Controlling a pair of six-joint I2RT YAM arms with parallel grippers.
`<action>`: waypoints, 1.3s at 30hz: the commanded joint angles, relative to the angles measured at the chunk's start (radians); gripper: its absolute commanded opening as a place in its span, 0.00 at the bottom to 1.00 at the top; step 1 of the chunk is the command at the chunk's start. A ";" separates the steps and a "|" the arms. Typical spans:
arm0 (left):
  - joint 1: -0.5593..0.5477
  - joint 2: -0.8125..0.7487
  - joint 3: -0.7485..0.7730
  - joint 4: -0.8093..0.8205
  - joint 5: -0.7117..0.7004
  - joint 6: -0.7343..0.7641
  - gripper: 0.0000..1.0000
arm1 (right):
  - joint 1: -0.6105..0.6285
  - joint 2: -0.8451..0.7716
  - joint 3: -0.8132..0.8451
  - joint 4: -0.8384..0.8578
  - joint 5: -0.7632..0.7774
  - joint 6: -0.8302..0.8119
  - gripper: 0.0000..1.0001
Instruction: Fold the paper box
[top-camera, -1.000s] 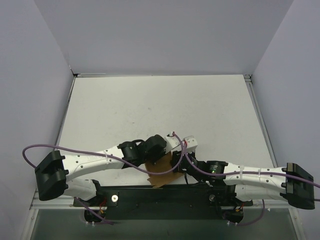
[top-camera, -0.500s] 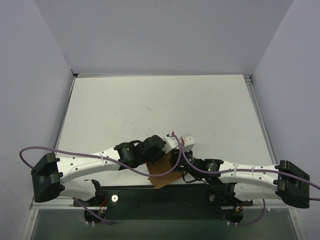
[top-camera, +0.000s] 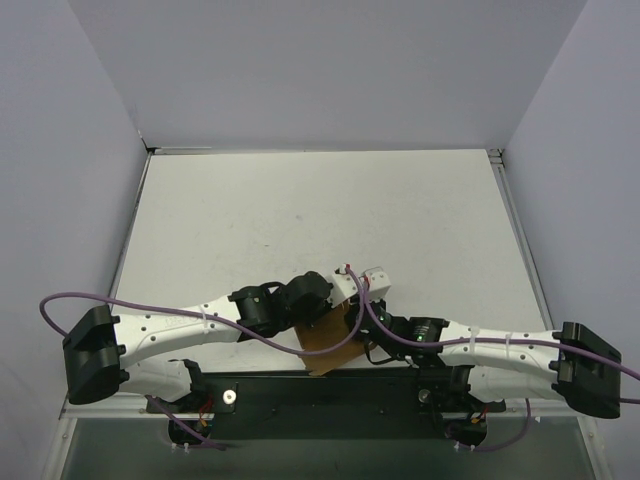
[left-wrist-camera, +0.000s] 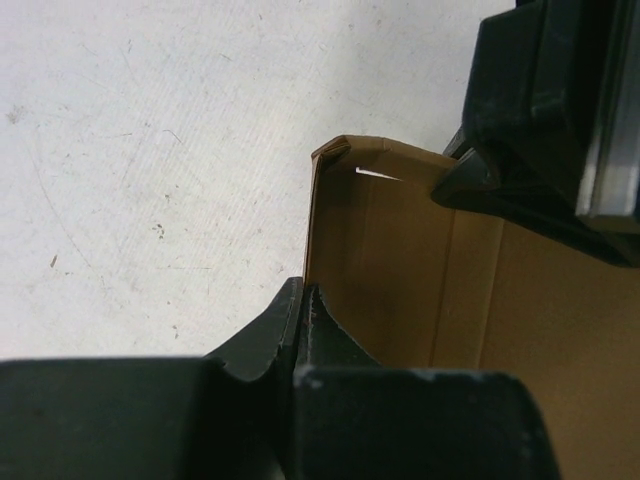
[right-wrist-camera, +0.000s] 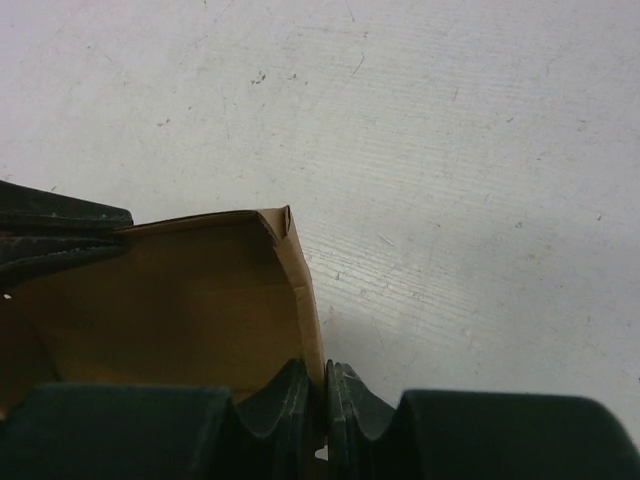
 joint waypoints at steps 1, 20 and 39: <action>-0.013 -0.014 0.011 0.024 0.007 0.009 0.00 | -0.007 0.036 0.050 -0.080 0.098 0.022 0.05; 0.003 0.092 0.063 -0.046 -0.041 -0.049 0.00 | 0.004 0.036 0.104 -0.157 0.149 0.044 0.55; 0.166 0.293 0.110 -0.112 0.056 -0.181 0.00 | -0.017 -0.200 0.095 -0.406 0.163 0.243 0.66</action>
